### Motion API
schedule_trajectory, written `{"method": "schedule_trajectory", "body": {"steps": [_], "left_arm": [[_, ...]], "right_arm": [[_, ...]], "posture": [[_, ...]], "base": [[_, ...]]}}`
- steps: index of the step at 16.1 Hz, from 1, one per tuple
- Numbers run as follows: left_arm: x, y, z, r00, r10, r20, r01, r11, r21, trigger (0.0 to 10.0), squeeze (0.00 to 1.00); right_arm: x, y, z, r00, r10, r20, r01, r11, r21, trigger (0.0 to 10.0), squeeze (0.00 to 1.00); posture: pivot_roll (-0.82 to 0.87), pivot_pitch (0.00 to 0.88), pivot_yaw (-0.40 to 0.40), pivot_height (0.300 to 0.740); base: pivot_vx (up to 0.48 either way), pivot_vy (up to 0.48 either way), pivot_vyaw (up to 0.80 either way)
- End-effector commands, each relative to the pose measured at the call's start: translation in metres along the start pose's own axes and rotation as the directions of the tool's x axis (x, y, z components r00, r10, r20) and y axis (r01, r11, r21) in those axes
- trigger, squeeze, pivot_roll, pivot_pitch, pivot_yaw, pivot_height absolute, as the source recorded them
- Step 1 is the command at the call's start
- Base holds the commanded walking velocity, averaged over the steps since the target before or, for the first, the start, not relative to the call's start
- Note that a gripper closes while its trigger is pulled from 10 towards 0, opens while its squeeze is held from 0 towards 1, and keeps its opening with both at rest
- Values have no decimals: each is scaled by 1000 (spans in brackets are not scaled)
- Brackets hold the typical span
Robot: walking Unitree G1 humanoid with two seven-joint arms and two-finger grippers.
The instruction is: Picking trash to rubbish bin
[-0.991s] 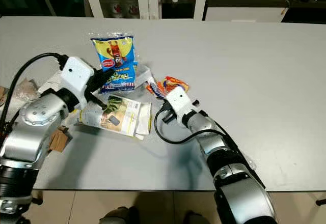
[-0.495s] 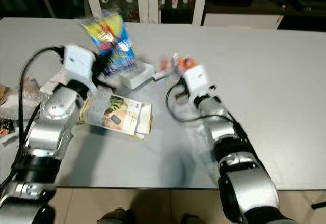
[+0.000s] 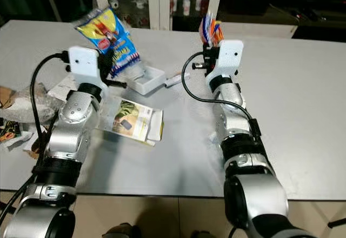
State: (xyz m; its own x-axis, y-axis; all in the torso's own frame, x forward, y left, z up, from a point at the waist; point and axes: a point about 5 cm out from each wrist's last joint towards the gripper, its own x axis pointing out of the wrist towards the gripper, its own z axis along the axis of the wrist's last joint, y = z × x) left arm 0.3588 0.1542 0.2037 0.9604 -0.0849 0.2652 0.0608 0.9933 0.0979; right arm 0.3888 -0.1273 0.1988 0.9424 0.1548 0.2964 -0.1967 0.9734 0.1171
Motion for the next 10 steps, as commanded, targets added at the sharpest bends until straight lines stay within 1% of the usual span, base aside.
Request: {"method": "schedule_trajectory", "body": {"steps": [1, 4, 6, 7, 8, 10], "left_arm": [[-3, 3, -3, 999, 32, 10, -32, 999, -17, 10000, 0], [-12, -2, -12, 1000, 21, 9, -21, 1000, -20, 10000, 0], [-18, -6, -21, 1000, 13, -22, -13, 1000, -17, 10000, 0], [-19, -6, -22, 1000, 14, -23, -14, 1000, -20, 10000, 0], [-23, -7, -27, 999, 14, -41, -14, 1000, -13, 10000, 0], [-28, -3, -29, 999, 17, -43, -17, 1000, -6, 10000, 0]], "right_arm": [[-9, -10, -4, 998, -62, 9, 61, 997, 46, 10000, 0], [-24, -14, -11, 995, -94, 17, 92, 993, 74, 10000, 0], [-33, -14, -16, 995, -103, 15, 102, 993, 58, 10000, 0], [-34, -14, -17, 994, -108, 7, 107, 993, 55, 10000, 0], [-41, -15, -24, 992, -122, -17, 123, 991, 57, 10000, 0], [-46, -17, -26, 990, -139, -29, 141, 988, 57, 10000, 0]], "posture": [[70, 0, -35, 740], [55, 0, -30, 740], [51, 0, -27, 740], [51, 0, -27, 740], [54, 0, -24, 740], [55, 0, -21, 740]], "base": [[0, 0, 0], [0, 0, 0], [0, 0, 0], [0, 0, 0], [0, 0, 0], [0, 0, 0]]}}
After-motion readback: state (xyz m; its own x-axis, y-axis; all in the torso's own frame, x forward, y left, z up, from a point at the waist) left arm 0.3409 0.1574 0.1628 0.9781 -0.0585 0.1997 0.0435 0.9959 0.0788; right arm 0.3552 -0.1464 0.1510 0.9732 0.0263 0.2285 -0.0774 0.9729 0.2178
